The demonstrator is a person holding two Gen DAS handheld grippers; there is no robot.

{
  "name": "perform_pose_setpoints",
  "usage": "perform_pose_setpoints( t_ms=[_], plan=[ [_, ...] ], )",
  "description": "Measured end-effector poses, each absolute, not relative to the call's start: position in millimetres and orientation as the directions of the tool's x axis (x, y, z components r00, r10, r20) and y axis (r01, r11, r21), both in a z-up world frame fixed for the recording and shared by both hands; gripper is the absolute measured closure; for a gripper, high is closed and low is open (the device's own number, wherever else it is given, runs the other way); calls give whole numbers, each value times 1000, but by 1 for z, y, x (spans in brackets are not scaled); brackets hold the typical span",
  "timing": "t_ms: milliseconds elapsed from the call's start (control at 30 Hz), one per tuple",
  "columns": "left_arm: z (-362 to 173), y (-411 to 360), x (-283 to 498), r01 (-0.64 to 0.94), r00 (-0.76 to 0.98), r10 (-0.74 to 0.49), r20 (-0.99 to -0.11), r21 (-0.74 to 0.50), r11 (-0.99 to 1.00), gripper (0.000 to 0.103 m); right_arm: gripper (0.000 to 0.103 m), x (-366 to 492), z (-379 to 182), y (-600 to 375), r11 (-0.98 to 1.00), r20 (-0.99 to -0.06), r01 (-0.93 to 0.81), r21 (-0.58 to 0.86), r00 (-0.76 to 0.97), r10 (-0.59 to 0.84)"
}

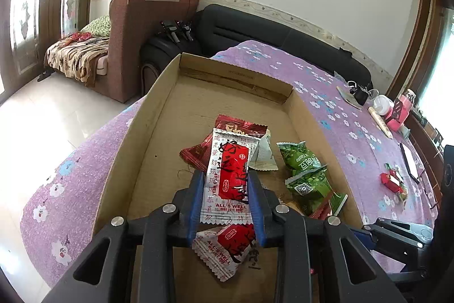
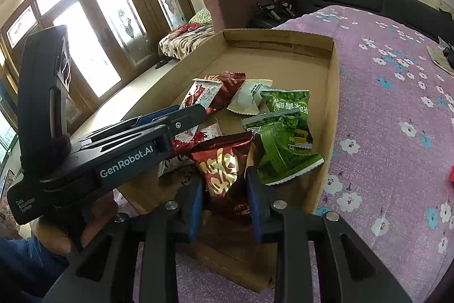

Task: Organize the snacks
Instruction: 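Carry both packets into the cardboard tray and open both grippers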

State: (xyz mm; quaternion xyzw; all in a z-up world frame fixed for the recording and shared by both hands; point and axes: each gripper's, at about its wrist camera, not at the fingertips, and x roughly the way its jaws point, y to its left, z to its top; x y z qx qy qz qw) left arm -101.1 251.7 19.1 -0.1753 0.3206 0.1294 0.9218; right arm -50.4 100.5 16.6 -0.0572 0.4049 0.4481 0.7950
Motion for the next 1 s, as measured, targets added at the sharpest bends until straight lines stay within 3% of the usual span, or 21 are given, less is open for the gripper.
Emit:
perform_pose_setpoints(
  t_ms=[400,500,633,1000],
  plan=[
    [17,249,-97,-351,749,124,-651,-232,907,63,66,-49,17,100,586,-696,-761,279,260,670],
    [17,250,-97,-356,748,123,-652,-237,904,56,56,-53,18,100,581,-692,-770,262,270,670],
    [16,249,-97,-361,745,131,-654,-231,903,56,37,-57,21,99,595,-685,-768,237,303,663],
    [16,249,-97,-362,745,132,-653,-230,904,53,37,-55,23,95,596,-680,-764,248,300,669]
  ],
)
